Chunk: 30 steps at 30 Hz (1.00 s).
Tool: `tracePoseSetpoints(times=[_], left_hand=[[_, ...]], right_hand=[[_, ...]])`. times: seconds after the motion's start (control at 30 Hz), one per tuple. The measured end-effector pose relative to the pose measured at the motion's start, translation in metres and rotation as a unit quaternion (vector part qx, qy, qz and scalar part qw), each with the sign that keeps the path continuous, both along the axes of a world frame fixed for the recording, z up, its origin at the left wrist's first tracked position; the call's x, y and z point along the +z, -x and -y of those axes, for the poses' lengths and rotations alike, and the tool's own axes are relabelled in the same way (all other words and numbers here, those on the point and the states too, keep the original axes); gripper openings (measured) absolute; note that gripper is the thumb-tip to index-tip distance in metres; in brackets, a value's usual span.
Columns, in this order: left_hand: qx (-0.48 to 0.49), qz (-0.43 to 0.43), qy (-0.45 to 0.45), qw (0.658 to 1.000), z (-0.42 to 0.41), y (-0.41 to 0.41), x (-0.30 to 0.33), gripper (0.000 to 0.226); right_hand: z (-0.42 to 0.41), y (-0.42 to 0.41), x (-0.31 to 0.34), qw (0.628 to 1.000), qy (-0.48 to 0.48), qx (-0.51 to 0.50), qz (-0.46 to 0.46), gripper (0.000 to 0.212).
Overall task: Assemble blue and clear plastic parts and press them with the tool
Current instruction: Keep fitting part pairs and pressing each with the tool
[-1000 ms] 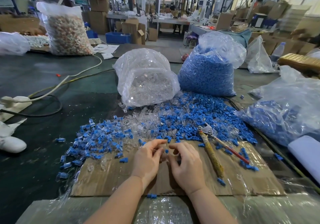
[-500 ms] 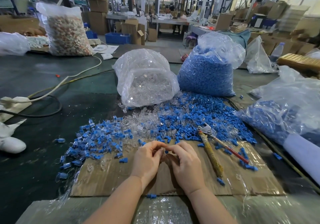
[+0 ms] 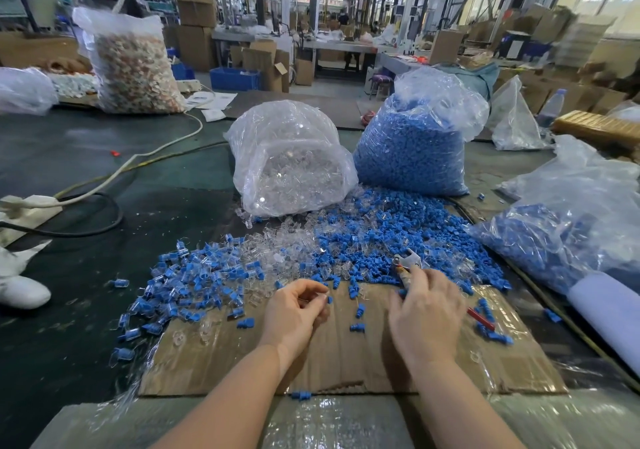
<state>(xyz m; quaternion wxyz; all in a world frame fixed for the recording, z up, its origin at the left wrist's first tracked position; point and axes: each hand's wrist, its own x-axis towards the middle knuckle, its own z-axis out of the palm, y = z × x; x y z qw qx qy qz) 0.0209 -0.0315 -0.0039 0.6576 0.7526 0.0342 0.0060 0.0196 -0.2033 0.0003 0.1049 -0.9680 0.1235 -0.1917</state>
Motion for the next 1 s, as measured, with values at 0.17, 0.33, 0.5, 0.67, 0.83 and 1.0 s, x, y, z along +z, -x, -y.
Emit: tracePoseSetpoints(times=[0.17,0.33,0.5,0.67,0.83,1.0], left_hand=[[0.008,-0.017,0.015,1.0,0.003,-0.004,0.004,0.014],[0.014,-0.032,0.037,0.999,0.004,-0.006,0.009,0.015],[0.03,-0.05,0.072,0.996,0.005,-0.008,0.016,0.011],[0.06,-0.083,0.113,0.988,0.004,-0.015,0.024,0.009],[0.086,-0.092,0.139,0.982,0.002,-0.024,0.029,0.009],[0.108,-0.085,0.133,0.982,-0.001,-0.026,0.03,0.011]], right_hand=[[0.028,-0.007,0.0,0.975,0.032,-0.101,-0.196,0.079],[0.028,-0.006,-0.004,0.974,0.104,-0.086,-0.183,0.069],[0.021,-0.005,0.01,0.974,0.159,-0.048,-0.151,0.051],[0.004,-0.007,0.033,0.986,-0.023,0.101,-0.131,0.035],[-0.007,0.0,0.058,0.816,-0.476,0.151,-0.293,0.029],[-0.012,0.004,0.058,0.756,-0.509,0.197,-0.361,0.014]])
